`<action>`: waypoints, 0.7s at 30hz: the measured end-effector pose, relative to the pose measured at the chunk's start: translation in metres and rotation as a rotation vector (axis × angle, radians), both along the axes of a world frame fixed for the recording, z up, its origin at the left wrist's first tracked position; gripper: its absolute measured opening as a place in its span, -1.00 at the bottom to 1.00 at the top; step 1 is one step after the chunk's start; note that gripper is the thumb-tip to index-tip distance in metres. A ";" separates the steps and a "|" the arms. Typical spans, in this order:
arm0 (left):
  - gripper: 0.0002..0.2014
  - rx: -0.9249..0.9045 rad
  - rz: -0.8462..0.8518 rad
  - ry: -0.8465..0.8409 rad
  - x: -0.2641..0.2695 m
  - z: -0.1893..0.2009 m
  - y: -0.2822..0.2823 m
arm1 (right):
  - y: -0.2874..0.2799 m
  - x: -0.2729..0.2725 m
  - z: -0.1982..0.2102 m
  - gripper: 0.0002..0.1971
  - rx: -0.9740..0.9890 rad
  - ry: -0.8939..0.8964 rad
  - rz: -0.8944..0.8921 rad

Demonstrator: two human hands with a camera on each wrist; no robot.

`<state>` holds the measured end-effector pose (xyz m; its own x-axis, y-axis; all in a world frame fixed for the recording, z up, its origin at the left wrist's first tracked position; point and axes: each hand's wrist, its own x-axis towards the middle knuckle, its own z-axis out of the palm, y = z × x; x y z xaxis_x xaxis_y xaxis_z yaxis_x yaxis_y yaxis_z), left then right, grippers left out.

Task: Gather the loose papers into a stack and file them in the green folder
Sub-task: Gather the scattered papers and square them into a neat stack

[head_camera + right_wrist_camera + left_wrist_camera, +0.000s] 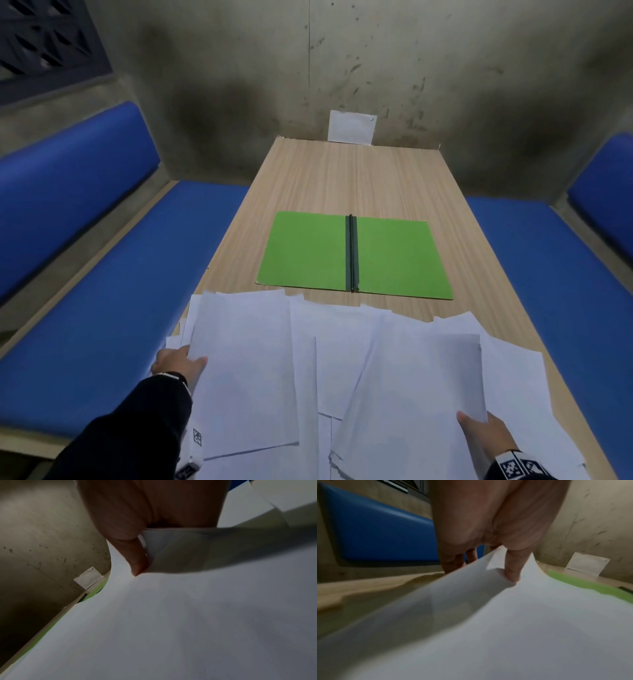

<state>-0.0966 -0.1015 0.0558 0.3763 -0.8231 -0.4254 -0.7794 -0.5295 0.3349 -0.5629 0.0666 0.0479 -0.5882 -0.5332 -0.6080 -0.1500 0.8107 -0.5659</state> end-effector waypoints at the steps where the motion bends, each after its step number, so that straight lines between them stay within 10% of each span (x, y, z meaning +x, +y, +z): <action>1: -0.61 0.001 0.006 -0.018 0.000 -0.003 0.005 | 0.000 0.000 0.000 -0.58 -0.006 -0.008 -0.002; 10: -0.61 -0.390 0.092 0.257 -0.023 0.012 0.021 | 0.001 -0.001 -0.002 -0.58 -0.028 -0.014 -0.023; 13: -0.28 -0.292 0.094 0.345 -0.027 0.021 0.027 | 0.001 -0.002 -0.004 -0.58 -0.026 -0.009 -0.018; 21: -0.75 -0.006 0.135 0.509 -0.027 0.014 0.043 | 0.000 -0.002 -0.005 -0.57 -0.022 0.010 -0.015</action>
